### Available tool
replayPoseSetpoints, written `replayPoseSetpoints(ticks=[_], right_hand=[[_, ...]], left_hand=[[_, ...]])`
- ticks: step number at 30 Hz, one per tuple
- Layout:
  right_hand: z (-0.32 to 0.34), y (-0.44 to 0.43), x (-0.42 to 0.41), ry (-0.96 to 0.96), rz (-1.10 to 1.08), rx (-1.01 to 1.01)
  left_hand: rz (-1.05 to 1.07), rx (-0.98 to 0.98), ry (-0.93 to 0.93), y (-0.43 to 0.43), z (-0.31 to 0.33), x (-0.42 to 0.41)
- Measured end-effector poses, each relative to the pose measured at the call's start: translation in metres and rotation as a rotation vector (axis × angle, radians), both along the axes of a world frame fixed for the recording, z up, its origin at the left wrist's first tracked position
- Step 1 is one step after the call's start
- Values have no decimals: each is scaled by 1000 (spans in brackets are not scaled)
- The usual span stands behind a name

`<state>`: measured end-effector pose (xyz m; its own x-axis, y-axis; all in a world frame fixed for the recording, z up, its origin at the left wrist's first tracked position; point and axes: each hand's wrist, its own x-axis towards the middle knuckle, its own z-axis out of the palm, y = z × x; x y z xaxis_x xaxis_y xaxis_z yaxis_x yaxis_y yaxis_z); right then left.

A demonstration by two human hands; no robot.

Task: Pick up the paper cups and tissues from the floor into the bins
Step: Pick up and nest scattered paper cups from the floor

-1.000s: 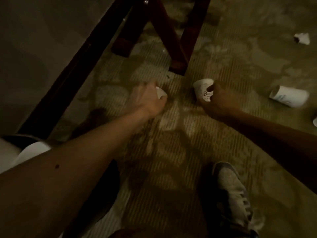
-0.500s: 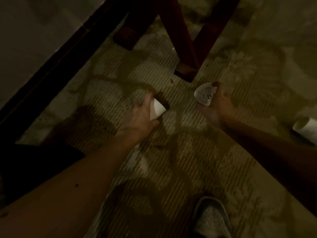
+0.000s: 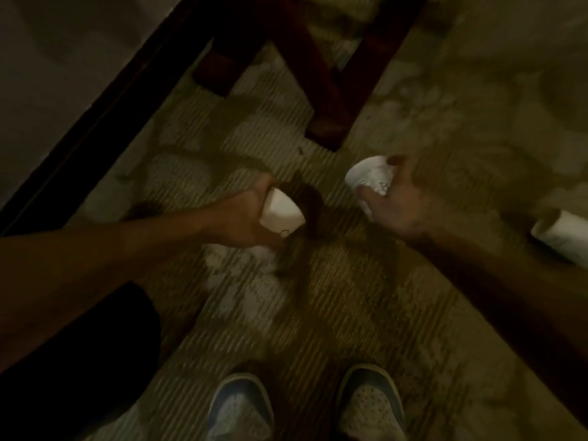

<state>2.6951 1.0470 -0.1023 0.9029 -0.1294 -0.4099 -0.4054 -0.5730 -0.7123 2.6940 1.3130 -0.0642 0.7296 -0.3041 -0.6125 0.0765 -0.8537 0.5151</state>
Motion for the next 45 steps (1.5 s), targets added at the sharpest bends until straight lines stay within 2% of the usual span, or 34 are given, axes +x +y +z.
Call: replayPoseSetpoints(ticks=[3,6,10,16,23,29,34,38,40,45], right_hand=[[11,-17,-22,-96,-44,40],[29,-44,-61,-171,-132,55],[58,-77,-112,-78,-331,277],[78,-96,-161,-32,-486,491],[96,-80,-174,-135,-635,685],[86,-105,-189,-61,-630,669],[78,-133,-206,-25,-607,690],[63,-157,-200,34,-523,695],[53,-172,-192,21,-510,621],[25,-218,-161,-107,-744,274]], left_hand=[[-152,62,25,-35,-3,16],[-267,-4,24,-81,-6,18],[-328,-41,1,-134,3,9],[-476,-240,127,-177,13,-14],[-509,-554,223,-204,45,-44],[-449,-586,227,-225,39,-68],[-282,-511,295,-257,39,-81],[-240,-405,238,-272,28,-72],[-210,-380,177,-279,22,-67],[-138,-283,45,-294,13,-56]])
